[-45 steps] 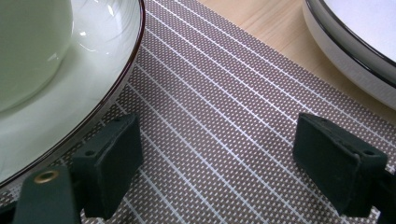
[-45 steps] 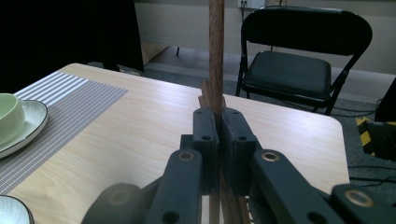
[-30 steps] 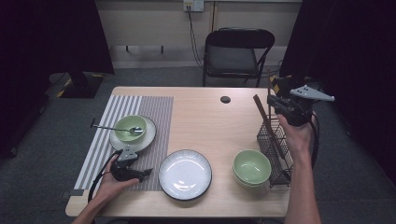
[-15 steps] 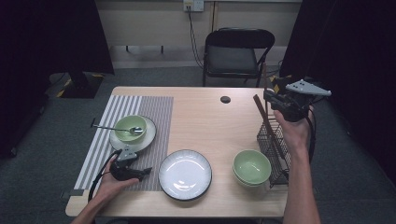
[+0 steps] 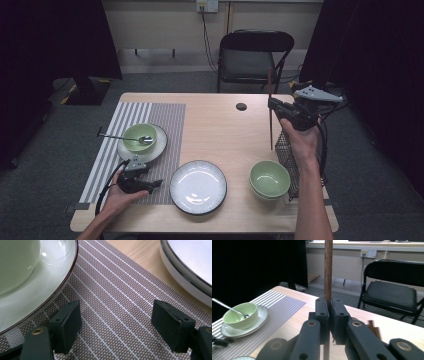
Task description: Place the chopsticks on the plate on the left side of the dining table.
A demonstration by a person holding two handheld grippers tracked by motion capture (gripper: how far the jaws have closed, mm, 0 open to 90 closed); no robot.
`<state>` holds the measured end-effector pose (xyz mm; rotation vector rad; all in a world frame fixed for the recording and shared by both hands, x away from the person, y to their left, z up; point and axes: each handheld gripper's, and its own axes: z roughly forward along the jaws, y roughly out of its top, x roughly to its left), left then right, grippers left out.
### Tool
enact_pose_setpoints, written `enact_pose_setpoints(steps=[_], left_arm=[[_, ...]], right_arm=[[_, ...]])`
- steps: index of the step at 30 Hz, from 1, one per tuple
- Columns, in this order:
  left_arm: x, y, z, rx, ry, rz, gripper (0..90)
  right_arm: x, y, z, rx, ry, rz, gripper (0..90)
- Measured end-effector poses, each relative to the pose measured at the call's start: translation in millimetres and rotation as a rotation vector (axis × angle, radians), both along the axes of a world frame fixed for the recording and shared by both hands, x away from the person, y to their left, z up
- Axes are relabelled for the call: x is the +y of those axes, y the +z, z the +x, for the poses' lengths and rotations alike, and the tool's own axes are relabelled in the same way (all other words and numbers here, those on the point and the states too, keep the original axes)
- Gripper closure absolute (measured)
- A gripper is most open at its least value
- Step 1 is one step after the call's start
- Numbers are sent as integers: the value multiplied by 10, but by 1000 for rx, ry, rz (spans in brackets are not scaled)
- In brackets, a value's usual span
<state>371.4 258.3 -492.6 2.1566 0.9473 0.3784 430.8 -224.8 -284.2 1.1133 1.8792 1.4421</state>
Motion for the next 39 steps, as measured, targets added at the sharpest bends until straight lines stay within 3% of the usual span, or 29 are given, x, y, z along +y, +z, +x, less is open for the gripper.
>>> enact_pose_setpoints(steps=[9, 12, 23, 35, 39], left_arm=[[-69, 150, -66, -22, -29, -88, 227], [-85, 200, -61, -45, -37, -100, 227], [-194, 322, 1, -55, -80, -143, 242], [-468, 543, 108, -83, -139, -237, 297], [-575, 636, 138, -97, -160, -243, 293]], right_arm=[[225, -27, -13, 13, 65, 31, 853], [287, -46, -8, 22, 81, 36, 853], [541, -64, -43, 23, 152, 58, 853], [749, -5, -74, 12, 208, 87, 853], [819, 9, -108, 8, 236, 95, 853]])
